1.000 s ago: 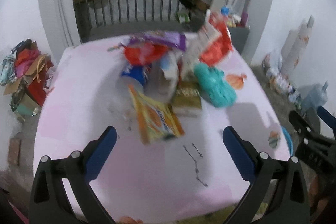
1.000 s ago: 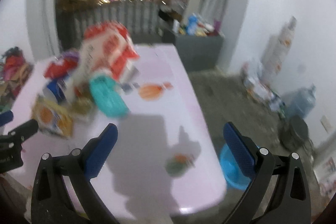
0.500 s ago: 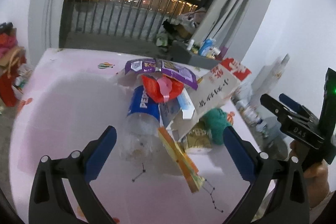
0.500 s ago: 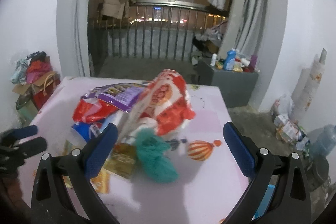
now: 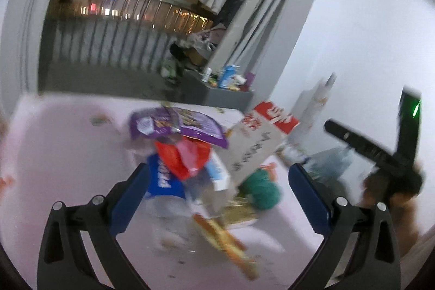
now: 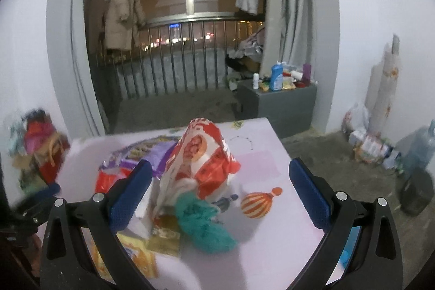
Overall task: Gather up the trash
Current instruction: 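Move both tools forward into the trash pile on the table, then grasp the yellow snack bag with the left tool while the right tool grasps the teal plastic bag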
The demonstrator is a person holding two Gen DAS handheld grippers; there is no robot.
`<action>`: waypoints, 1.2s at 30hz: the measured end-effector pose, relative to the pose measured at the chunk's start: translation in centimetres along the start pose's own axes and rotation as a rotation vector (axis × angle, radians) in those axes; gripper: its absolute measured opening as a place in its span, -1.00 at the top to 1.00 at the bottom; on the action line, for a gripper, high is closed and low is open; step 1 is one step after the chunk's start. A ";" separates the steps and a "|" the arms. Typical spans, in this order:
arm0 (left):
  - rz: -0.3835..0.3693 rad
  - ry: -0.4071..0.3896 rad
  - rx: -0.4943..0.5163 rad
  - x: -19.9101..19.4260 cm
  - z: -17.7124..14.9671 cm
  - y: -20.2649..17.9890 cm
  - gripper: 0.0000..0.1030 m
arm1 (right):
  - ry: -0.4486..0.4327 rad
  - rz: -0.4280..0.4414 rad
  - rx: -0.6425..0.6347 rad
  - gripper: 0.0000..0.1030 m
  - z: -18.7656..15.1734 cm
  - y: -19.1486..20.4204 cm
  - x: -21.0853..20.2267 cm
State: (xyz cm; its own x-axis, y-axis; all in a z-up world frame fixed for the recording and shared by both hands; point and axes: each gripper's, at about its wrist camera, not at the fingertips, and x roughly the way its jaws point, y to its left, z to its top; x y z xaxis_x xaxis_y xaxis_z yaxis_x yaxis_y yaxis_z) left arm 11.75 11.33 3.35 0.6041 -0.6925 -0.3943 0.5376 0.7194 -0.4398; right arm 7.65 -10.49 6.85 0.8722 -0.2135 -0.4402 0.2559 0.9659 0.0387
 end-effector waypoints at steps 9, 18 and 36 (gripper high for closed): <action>0.233 0.037 -0.144 -0.8 -2.0 1.2 -0.92 | 0.085 0.104 0.060 -0.86 -1.5 -3.9 1.6; 0.391 0.139 -0.050 -0.8 -2.9 1.2 -0.92 | 0.235 0.179 -0.013 -0.86 -4.2 -3.4 3.5; 0.228 0.164 -0.011 -3.1 -2.6 2.1 -0.72 | 0.241 0.390 -0.231 -0.67 -6.2 3.2 1.7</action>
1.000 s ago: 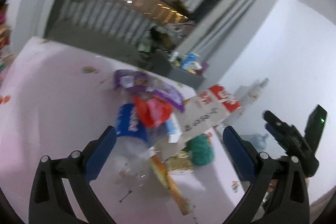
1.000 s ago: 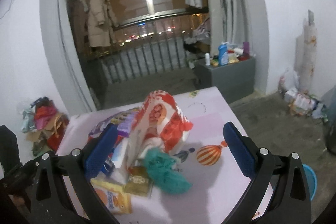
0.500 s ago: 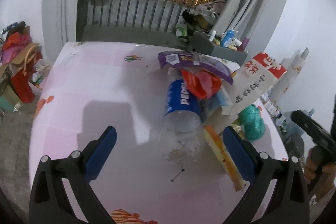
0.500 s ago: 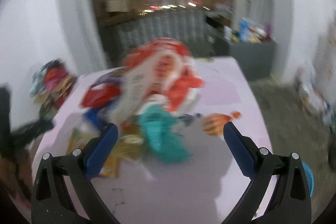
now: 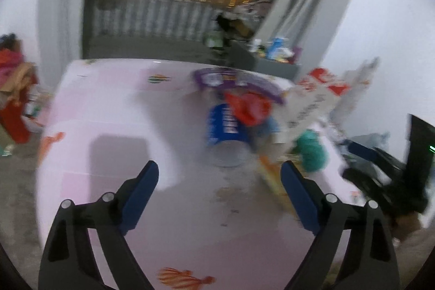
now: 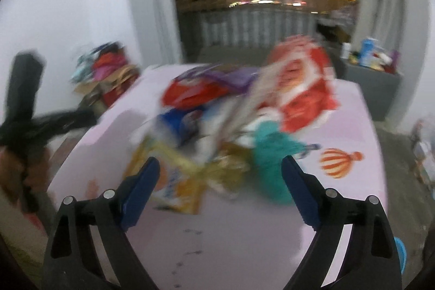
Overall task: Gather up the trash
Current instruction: 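Grasp the yellow snack bag with the left tool while the right tool grasps the teal plastic bag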
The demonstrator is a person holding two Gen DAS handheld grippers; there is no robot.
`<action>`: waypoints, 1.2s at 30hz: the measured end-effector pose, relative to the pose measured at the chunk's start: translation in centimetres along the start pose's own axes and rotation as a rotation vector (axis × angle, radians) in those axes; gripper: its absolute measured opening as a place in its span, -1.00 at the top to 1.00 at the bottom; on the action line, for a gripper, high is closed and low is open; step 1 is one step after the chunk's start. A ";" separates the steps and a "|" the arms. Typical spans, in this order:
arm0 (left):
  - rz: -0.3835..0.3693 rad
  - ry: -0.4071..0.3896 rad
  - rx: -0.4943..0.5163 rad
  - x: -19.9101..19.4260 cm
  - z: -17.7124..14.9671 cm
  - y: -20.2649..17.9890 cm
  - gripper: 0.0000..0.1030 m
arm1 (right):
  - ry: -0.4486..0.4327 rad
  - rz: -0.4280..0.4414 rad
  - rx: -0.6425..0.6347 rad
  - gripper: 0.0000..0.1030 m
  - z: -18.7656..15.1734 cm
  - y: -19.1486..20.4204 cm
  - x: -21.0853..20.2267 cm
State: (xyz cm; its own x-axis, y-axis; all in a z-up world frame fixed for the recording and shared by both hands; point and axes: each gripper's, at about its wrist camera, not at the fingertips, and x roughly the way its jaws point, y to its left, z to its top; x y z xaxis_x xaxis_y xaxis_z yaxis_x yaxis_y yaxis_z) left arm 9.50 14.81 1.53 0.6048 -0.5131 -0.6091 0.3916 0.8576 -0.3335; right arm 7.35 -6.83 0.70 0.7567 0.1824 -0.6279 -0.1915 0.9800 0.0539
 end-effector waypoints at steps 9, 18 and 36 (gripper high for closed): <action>-0.166 0.128 0.075 1.7 -1.7 -5.9 -0.44 | 0.090 0.001 0.287 -0.52 0.6 -7.8 3.7; -0.037 0.183 0.168 4.9 -3.5 -10.5 -0.02 | 0.221 0.148 0.423 0.08 -1.3 -9.6 7.2; 0.097 0.127 0.076 3.5 -5.4 -11.5 0.94 | 0.218 0.248 0.591 0.68 -7.2 -11.8 -0.7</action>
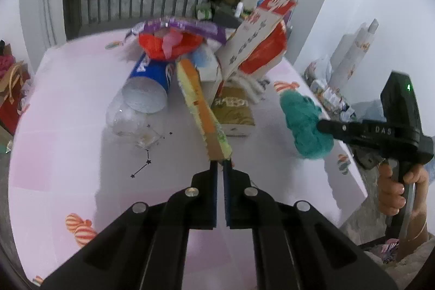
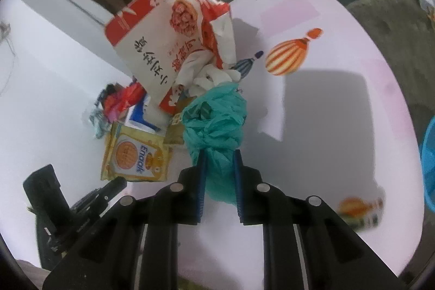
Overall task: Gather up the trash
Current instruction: 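Grasp the yellow snack bag with the left tool while the right tool grasps the teal plastic bag, then carry both bags over the blue wastebasket and open both tools to drop them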
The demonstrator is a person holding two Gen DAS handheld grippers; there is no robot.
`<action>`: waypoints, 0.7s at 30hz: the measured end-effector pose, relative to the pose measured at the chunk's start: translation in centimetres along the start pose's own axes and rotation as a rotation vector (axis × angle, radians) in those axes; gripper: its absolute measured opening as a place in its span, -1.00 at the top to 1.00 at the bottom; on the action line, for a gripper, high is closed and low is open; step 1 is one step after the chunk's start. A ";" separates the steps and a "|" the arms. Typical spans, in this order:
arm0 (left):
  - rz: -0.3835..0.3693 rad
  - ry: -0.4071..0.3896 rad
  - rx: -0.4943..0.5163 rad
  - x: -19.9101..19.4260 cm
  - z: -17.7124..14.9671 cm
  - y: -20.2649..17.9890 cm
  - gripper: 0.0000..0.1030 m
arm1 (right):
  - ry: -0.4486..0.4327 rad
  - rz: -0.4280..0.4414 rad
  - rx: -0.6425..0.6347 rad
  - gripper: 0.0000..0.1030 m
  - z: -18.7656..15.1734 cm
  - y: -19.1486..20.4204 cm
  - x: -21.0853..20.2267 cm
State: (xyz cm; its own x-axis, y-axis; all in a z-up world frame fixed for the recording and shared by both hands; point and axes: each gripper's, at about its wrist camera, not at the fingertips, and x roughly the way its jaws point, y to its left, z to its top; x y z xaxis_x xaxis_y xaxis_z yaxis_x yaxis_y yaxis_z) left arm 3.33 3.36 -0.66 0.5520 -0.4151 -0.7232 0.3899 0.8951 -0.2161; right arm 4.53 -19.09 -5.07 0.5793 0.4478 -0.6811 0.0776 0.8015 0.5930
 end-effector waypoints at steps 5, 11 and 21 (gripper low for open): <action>-0.037 -0.067 0.018 -2.8 -0.3 -1.7 0.96 | -0.073 0.010 0.028 0.72 -1.3 -0.6 -3.7; -0.160 -0.085 0.121 -3.0 2.1 -6.3 0.96 | -0.206 -0.041 0.038 0.74 -0.2 -1.7 -7.1; -0.509 0.137 0.336 7.5 9.3 -21.3 0.96 | -0.446 -0.313 0.214 0.74 0.1 -10.8 -14.8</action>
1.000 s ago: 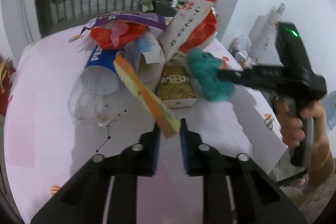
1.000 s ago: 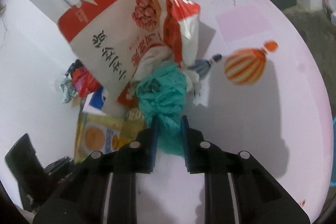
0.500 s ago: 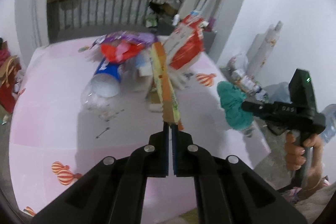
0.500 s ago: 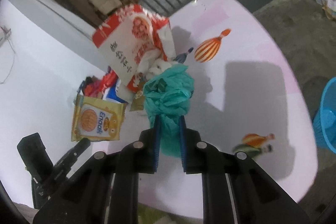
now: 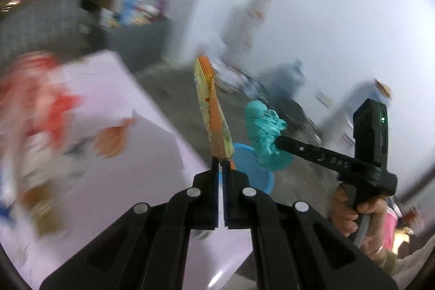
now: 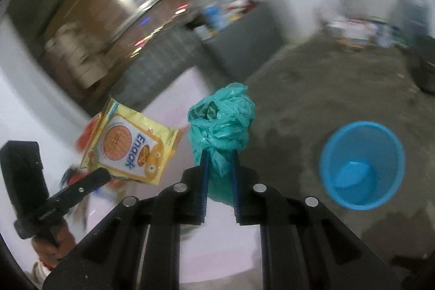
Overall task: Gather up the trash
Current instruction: 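Carry both bags over the blue wastebasket and open both tools to drop them, then bring both open tools back over the table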
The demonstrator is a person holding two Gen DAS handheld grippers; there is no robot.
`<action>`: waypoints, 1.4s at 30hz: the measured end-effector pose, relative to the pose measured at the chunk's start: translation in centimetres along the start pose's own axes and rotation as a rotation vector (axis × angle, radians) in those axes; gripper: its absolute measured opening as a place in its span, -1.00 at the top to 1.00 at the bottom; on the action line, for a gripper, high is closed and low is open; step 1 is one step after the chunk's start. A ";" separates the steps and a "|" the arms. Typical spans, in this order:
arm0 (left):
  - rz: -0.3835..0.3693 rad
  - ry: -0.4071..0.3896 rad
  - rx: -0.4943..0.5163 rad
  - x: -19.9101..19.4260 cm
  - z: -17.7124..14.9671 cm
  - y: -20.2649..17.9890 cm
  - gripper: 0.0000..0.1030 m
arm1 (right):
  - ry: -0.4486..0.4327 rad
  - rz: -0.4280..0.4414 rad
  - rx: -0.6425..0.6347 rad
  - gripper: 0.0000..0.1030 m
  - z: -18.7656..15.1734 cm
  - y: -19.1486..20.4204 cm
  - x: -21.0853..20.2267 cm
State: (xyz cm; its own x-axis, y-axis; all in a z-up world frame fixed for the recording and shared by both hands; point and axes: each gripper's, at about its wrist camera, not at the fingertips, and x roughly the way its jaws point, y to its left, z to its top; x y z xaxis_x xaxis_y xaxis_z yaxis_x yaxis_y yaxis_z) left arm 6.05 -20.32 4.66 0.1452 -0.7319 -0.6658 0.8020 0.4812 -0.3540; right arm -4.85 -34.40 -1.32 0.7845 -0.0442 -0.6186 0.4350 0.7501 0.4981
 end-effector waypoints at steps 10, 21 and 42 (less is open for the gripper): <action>-0.084 0.360 0.206 19.7 4.3 -8.1 0.96 | 0.070 -0.280 0.335 0.73 -0.5 -15.5 5.0; 0.039 0.369 0.287 29.9 3.9 -10.1 0.36 | 0.037 -0.426 0.427 -0.26 0.0 -21.3 6.0; 0.058 -0.202 0.319 2.5 3.0 -8.8 -0.90 | -0.482 -0.511 -0.195 -0.85 -0.6 -1.3 -4.3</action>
State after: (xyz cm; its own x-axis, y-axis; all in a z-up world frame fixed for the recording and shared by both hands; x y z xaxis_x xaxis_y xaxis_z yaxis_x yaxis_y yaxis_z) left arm 1.10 -27.84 8.05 0.2817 -0.8034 -0.5245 0.9244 0.3738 -0.0762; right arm -9.03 -34.82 0.30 0.6314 -0.6722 -0.3866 0.7476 0.6600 0.0734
